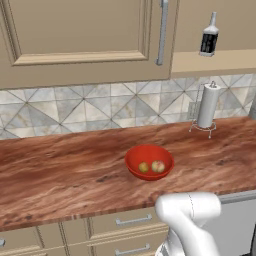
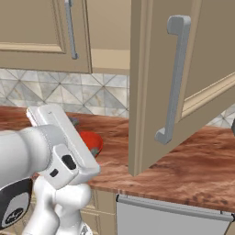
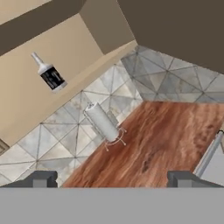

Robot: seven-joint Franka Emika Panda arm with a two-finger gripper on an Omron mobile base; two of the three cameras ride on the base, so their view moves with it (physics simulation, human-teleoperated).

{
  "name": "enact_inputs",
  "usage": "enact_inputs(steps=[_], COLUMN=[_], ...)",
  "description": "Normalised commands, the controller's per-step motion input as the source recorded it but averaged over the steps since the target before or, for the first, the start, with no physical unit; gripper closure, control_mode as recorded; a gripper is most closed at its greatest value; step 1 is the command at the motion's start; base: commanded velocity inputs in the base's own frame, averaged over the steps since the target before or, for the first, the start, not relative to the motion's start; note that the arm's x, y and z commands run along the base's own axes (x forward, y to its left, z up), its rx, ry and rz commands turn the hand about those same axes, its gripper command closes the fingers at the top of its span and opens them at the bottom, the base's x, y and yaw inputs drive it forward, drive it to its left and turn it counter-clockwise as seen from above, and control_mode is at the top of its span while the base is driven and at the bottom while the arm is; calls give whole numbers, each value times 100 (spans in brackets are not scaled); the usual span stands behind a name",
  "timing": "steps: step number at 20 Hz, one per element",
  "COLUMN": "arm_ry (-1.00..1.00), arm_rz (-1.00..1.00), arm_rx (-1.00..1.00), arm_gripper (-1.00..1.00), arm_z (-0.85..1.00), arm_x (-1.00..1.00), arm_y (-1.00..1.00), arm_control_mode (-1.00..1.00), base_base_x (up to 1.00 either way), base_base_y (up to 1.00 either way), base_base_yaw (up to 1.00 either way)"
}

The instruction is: Open the cabinet. Pick the apple and peach from the cabinet and place them into the bowl. Then close the cabinet.

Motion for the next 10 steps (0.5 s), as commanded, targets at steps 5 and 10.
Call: enact_inputs(steps=[5,10], arm_ry=[32,-2], arm_rz=[-6,-5], arm_rx=[-7,-6], arm_gripper=[-100,-100], arm_z=[10,0], arm_x=[-45,-4], arm_y=[-4,0], arm_control_mode=[-100,-100], base_base_x=[0,0], base_base_y=[0,0], base_base_yaw=[0,0])
